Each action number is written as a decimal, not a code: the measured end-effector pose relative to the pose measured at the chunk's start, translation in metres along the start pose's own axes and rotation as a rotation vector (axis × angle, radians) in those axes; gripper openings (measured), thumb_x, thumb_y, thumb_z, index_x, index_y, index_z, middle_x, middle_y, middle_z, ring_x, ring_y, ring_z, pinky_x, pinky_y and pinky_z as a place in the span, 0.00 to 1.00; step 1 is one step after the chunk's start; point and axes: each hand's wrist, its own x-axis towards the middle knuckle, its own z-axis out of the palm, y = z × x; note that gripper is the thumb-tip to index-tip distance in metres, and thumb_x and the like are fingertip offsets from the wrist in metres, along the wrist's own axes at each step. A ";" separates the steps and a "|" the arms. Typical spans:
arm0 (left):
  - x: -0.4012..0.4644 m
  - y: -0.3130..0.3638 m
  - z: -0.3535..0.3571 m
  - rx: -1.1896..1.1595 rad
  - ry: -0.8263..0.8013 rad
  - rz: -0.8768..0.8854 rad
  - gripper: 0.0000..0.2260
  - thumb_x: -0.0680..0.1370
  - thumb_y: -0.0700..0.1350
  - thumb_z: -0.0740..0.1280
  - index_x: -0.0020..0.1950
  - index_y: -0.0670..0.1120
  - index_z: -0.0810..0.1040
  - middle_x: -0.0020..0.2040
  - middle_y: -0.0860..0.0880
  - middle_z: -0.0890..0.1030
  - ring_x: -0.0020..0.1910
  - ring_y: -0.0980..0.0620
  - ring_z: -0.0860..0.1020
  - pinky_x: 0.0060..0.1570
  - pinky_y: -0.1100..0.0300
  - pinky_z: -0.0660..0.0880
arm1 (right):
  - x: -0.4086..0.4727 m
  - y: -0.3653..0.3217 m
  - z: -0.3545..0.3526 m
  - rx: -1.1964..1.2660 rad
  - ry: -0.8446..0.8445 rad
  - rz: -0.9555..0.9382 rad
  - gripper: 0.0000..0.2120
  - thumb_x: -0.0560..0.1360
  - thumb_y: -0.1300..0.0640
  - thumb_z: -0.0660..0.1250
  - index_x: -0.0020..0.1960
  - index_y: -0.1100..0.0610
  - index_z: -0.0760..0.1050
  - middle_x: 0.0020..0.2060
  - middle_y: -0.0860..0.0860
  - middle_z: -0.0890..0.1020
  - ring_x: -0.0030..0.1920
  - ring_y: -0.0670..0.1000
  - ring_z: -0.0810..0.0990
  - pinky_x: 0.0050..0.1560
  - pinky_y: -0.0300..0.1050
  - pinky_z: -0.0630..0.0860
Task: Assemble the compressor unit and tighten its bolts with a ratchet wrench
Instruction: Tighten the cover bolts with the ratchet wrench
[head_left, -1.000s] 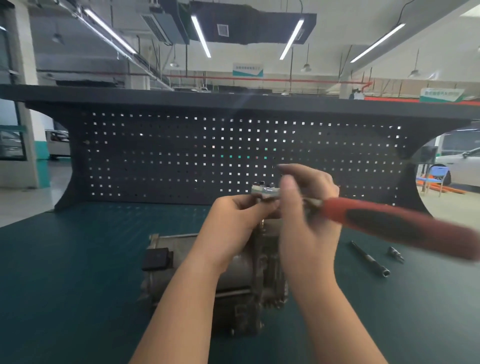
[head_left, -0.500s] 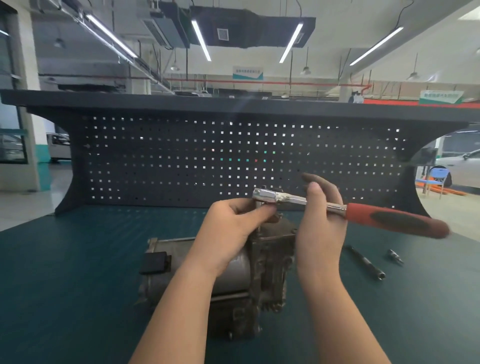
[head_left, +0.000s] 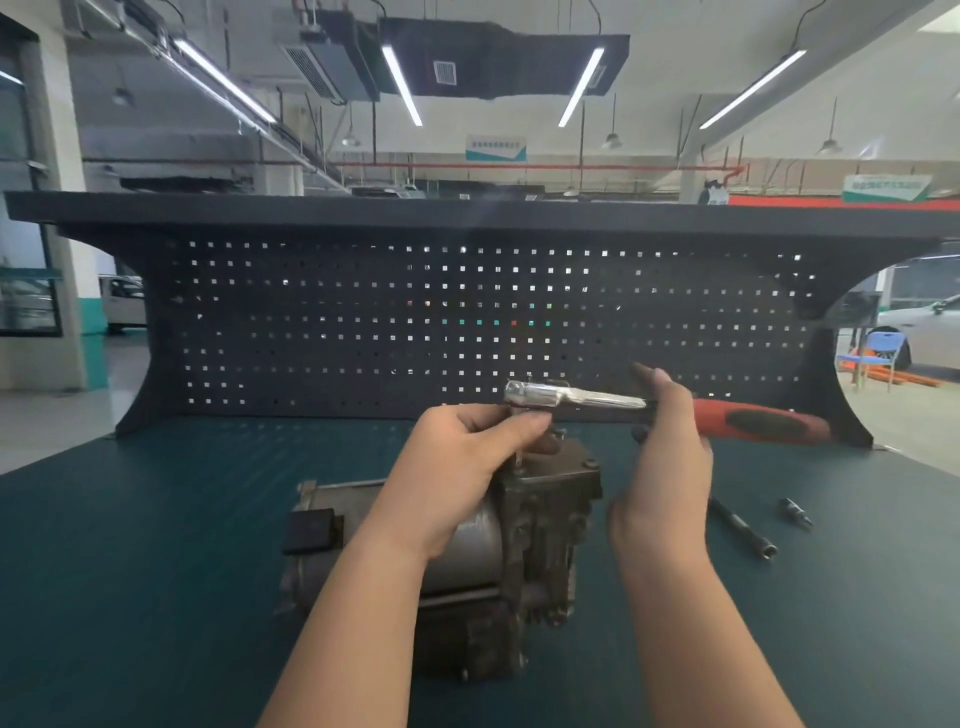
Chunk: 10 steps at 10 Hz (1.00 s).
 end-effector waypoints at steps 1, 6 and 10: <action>0.001 -0.001 -0.004 -0.015 0.045 -0.050 0.05 0.75 0.45 0.73 0.42 0.46 0.87 0.41 0.45 0.87 0.42 0.51 0.84 0.48 0.59 0.78 | -0.012 -0.004 0.007 -0.083 -0.010 -0.312 0.10 0.77 0.50 0.60 0.50 0.47 0.79 0.46 0.40 0.82 0.51 0.39 0.79 0.51 0.35 0.73; -0.001 -0.002 0.006 0.118 0.010 0.000 0.07 0.76 0.43 0.71 0.40 0.49 0.87 0.40 0.48 0.87 0.42 0.54 0.85 0.48 0.58 0.78 | -0.001 0.003 0.002 -0.045 0.027 -0.022 0.13 0.77 0.43 0.61 0.51 0.46 0.82 0.48 0.36 0.79 0.47 0.33 0.76 0.44 0.31 0.70; -0.001 -0.003 0.000 0.040 -0.008 -0.031 0.09 0.75 0.46 0.72 0.45 0.41 0.85 0.41 0.41 0.85 0.42 0.48 0.82 0.42 0.54 0.78 | -0.024 0.001 0.015 -0.416 -0.098 -0.575 0.11 0.66 0.36 0.67 0.44 0.39 0.78 0.51 0.39 0.77 0.58 0.43 0.71 0.61 0.35 0.65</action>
